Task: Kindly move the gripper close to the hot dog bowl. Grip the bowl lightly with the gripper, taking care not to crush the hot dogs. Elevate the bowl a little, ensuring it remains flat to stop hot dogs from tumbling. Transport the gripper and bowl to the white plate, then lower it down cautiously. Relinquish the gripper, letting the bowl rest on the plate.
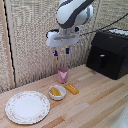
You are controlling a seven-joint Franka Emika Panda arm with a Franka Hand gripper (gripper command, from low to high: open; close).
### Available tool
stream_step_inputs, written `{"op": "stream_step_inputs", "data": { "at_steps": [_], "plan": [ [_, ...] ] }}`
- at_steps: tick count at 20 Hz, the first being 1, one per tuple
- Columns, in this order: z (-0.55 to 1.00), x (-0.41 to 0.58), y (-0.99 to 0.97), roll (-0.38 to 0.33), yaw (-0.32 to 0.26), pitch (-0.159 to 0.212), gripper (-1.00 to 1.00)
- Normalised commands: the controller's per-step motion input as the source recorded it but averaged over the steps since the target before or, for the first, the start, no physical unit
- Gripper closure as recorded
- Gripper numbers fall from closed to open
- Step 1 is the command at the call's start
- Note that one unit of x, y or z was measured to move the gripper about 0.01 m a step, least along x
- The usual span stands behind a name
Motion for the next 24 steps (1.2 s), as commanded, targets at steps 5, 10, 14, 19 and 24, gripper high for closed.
{"op": "stream_step_inputs", "data": {
  "at_steps": [5,10,14,19,24],
  "plan": [
    [-0.28,-0.308,0.01,-0.001,0.000,0.027,-1.00],
    [-0.29,-0.372,0.00,0.000,0.000,0.042,-1.00],
    [-0.39,-0.197,0.00,0.000,0.000,0.037,-1.00],
    [-0.47,-0.014,0.00,-0.002,0.000,0.003,-1.00],
    [-0.47,-0.015,0.00,-0.002,0.000,0.007,-1.00]
  ]
}}
